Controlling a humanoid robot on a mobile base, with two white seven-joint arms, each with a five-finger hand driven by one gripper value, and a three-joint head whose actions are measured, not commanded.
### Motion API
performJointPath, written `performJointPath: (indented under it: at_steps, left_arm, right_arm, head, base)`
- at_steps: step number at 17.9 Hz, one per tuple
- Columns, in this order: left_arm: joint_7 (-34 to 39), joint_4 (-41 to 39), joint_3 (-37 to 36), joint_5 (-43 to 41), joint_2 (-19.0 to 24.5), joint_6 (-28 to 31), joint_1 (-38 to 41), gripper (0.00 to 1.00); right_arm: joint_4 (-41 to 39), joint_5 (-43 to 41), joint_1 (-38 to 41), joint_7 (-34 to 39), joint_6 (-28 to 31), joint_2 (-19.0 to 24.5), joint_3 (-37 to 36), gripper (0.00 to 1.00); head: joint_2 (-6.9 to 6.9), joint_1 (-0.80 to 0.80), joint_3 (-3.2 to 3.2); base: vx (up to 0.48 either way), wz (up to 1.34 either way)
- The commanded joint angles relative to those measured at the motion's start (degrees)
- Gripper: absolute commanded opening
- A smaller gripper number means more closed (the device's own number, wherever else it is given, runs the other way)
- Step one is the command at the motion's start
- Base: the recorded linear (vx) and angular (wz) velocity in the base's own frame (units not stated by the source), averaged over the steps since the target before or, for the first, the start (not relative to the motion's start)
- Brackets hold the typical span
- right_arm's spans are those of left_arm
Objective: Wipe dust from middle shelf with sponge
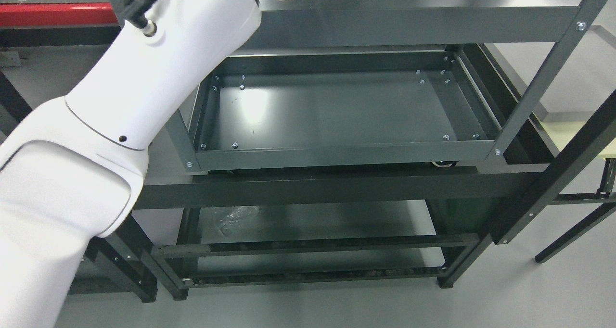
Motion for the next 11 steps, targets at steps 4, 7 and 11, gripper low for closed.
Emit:
performJointPath:
  at_steps: [4,7,11]
  left_arm:
    - [-0.5,3.4,-18.8,-0.3,-1.5,-1.8,-1.1,0.03]
    - [-1.9,3.5,-12.6,-3.9,-1.5,-7.3,-0.6,0.03]
    - [-4.0,2.9,-4.6,-7.3,-1.5,-13.2,1.4,0.03]
  right_arm:
    - [-1.0,0.0,0.0,0.0,4.1,-1.0,0.0,1.00]
    - [-1.0,0.0,0.0,0.0,4.1,-1.0,0.0,1.00]
    - [-1.0,0.0,0.0,0.0,4.1,-1.0,0.0,1.00]
  head:
    - [0.00,0.00,0.00]
    - [0.00,0.00,0.00]
    - [0.00,0.00,0.00]
  base:
    - [0.000,0.00]
    - [0.000,0.00]
    - [0.000,0.00]
